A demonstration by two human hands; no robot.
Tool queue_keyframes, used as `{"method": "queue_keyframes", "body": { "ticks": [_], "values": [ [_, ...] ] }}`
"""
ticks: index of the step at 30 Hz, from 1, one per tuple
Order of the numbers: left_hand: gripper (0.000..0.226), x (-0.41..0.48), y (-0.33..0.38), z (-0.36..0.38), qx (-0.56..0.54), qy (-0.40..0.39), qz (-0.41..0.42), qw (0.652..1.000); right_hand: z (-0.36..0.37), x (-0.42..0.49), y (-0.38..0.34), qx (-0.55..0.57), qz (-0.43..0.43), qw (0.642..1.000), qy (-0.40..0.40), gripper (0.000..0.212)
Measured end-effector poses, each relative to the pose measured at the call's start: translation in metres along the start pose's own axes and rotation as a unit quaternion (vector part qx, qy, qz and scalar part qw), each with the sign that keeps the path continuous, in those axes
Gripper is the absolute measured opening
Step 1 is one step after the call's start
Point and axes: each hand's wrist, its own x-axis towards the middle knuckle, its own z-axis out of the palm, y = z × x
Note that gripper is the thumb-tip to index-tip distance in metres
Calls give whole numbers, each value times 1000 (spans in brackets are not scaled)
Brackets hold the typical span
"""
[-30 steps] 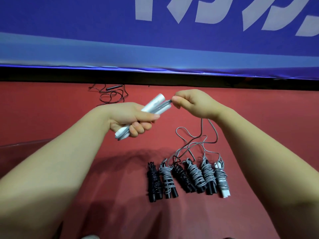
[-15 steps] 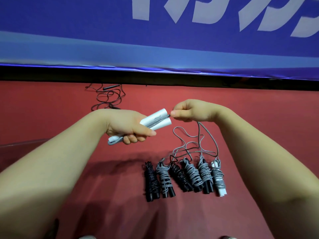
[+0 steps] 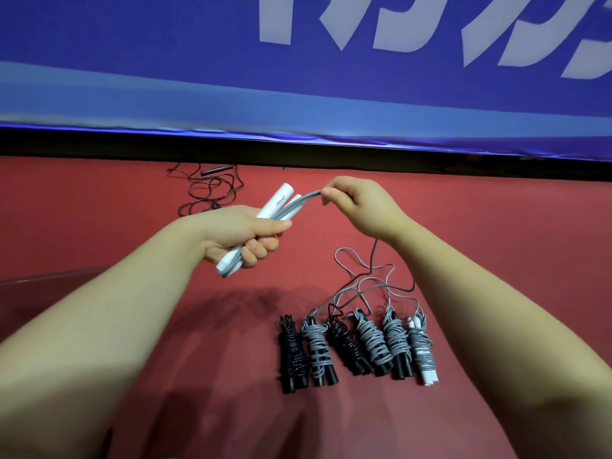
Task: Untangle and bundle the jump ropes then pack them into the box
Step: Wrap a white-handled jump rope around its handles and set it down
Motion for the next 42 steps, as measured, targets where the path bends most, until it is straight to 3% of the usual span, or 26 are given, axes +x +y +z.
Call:
{"method": "queue_keyframes", "body": {
  "ticks": [4,8,10,19,22,26,36,39,42],
  "values": [
    [34,-14,11,6,0,-14,6,1000,4,5,-7,27,38,999,-14,27],
    [49,-14,5,16,209,48,-2,977,4,4,-6,-74,20,995,-69,32],
    [49,-13,2,18,250,50,-7,967,1,3,-4,-116,-1,989,-97,31],
    [48,-14,-6,16,186,-29,-24,982,-7,0,0,-89,-56,985,-134,32],
    [41,-13,-6,15,147,-23,-22,989,-4,4,3,-174,-74,973,-135,29],
    [36,-8,-4,16,124,-3,-1,992,-2,8,1,-153,-81,979,-109,24],
    [31,-11,-7,19,284,-54,-63,955,-13,6,-16,-185,-144,961,-144,23],
    [26,-17,-7,26,306,-98,-35,946,-10,8,-18,-150,-124,966,-170,22],
    [24,-21,-3,24,286,-85,13,954,7,0,-8,34,-34,986,-159,25]
  ]
}}
